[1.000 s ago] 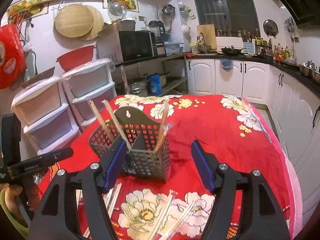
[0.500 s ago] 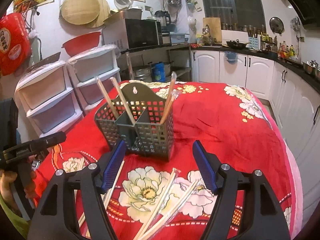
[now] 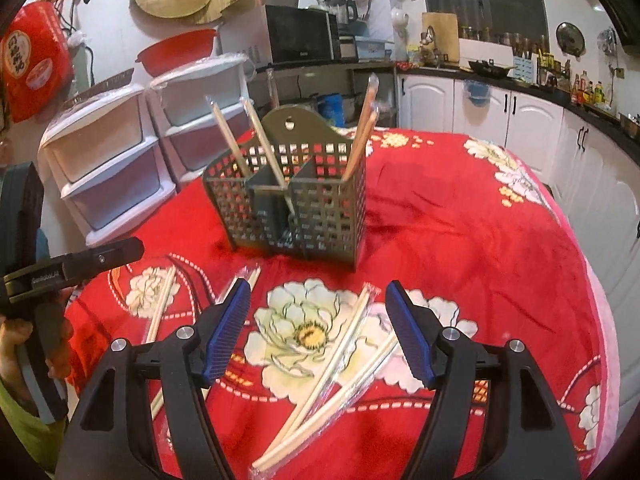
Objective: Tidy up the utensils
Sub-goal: 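Move both open tools back toward the chopstick packs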
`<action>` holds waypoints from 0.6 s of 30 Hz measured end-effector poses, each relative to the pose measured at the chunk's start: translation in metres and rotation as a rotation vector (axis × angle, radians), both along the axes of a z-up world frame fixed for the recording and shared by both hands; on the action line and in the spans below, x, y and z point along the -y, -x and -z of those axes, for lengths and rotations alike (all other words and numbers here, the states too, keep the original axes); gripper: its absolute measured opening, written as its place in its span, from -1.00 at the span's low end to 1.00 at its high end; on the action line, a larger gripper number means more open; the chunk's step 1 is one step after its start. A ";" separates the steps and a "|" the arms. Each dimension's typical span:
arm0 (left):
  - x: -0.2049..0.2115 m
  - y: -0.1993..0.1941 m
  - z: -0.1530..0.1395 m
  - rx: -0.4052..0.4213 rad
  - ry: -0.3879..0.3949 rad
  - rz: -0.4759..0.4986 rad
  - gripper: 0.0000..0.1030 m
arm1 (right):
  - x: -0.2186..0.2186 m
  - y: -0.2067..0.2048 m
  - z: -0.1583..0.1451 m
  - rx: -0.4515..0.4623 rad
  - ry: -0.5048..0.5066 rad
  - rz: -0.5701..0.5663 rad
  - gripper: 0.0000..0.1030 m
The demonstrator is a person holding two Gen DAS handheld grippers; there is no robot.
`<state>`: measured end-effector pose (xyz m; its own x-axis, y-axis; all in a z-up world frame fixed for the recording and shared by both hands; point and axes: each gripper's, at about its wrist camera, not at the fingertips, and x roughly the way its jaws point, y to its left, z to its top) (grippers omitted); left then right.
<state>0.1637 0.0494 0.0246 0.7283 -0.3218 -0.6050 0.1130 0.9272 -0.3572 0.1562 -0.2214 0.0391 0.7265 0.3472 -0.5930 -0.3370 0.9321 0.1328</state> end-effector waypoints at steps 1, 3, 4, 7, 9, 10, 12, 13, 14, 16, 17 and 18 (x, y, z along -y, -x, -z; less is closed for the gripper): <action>0.002 0.000 0.002 -0.004 -0.006 0.004 0.63 | 0.000 0.001 0.003 -0.006 0.001 -0.002 0.30; 0.003 0.001 0.008 -0.017 -0.012 0.011 0.54 | 0.000 0.002 0.008 -0.016 0.005 -0.003 0.30; 0.004 0.000 0.010 -0.026 -0.011 0.015 0.43 | 0.000 0.002 0.010 -0.021 0.004 -0.003 0.30; 0.009 -0.002 0.021 -0.065 -0.008 0.032 0.08 | 0.001 0.001 0.017 -0.039 0.002 -0.004 0.30; 0.013 -0.003 0.028 -0.091 -0.014 0.048 -0.08 | 0.002 -0.001 0.022 -0.053 -0.001 -0.006 0.30; 0.015 -0.003 0.032 -0.104 -0.016 0.059 -0.19 | 0.003 -0.002 0.023 -0.058 -0.002 -0.008 0.30; 0.020 -0.002 0.038 -0.128 -0.025 0.081 -0.40 | 0.004 -0.004 0.027 -0.068 -0.001 -0.009 0.30; 0.022 -0.001 0.042 -0.141 -0.033 0.089 -0.50 | 0.004 -0.005 0.028 -0.074 -0.002 -0.009 0.29; 0.024 0.000 0.045 -0.156 -0.045 0.098 -0.53 | 0.004 -0.006 0.030 -0.079 -0.004 -0.011 0.28; 0.027 0.002 0.050 -0.172 -0.068 0.109 -0.55 | 0.004 -0.009 0.032 -0.087 -0.007 -0.016 0.22; 0.029 0.003 0.052 -0.179 -0.076 0.115 -0.55 | 0.004 -0.010 0.033 -0.092 -0.008 -0.017 0.22; 0.031 0.004 0.053 -0.184 -0.083 0.122 -0.55 | 0.004 -0.012 0.035 -0.097 -0.012 -0.018 0.22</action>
<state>0.1592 0.0185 -0.0286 0.5623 -0.3443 -0.7518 0.1663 0.9377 -0.3051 0.1679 -0.2257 0.0042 0.6591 0.3675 -0.6561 -0.3389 0.9240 0.1770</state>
